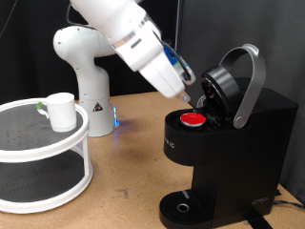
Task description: Make a cup of coffee with the keurig machine
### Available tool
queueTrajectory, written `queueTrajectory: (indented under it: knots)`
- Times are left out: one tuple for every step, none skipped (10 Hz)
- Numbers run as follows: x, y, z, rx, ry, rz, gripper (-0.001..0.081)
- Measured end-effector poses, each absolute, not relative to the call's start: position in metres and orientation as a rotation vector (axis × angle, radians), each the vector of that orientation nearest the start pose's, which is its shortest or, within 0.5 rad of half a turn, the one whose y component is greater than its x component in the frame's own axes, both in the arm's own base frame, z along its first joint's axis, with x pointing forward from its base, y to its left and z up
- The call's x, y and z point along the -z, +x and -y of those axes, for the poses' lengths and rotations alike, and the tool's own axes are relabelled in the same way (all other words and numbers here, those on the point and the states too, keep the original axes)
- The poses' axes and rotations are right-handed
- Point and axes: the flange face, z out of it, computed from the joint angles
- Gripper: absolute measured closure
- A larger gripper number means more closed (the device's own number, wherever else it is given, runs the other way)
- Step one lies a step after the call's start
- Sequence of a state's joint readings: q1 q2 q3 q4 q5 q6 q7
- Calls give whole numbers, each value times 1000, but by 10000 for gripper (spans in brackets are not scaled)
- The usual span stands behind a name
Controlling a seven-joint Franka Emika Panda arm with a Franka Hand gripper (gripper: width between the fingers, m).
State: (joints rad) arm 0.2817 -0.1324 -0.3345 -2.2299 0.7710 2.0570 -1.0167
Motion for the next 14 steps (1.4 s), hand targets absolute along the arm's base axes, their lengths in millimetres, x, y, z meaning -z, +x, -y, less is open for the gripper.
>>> queueTrajectory:
  knots:
    - [-448, 504, 2, 424, -2349, 684, 0]
    - [-462, 502, 10, 443, -2329, 681, 0]
    - [-476, 500, 16, 459, -2311, 686, 0]
    - [-489, 498, 20, 466, -2291, 694, 0]
    - [-500, 497, 22, 474, -2279, 699, 0]
    - [-508, 497, 21, 463, -2274, 700, 0]
    - [-510, 497, 21, 453, -2273, 698, 0]
    - [-509, 497, 21, 452, -2273, 697, 0]
    - [-510, 498, 18, 462, -2256, 691, 0]
    - [-511, 499, 12, 475, -2229, 692, 0]
    - [-512, 500, 0, 475, -2206, 711, 0]
    - [-515, 502, -16, 469, -2193, 745, 0]
    - [-518, 504, -32, 471, -2188, 779, 0]
    - [-522, 506, -47, 481, -2188, 808, 0]
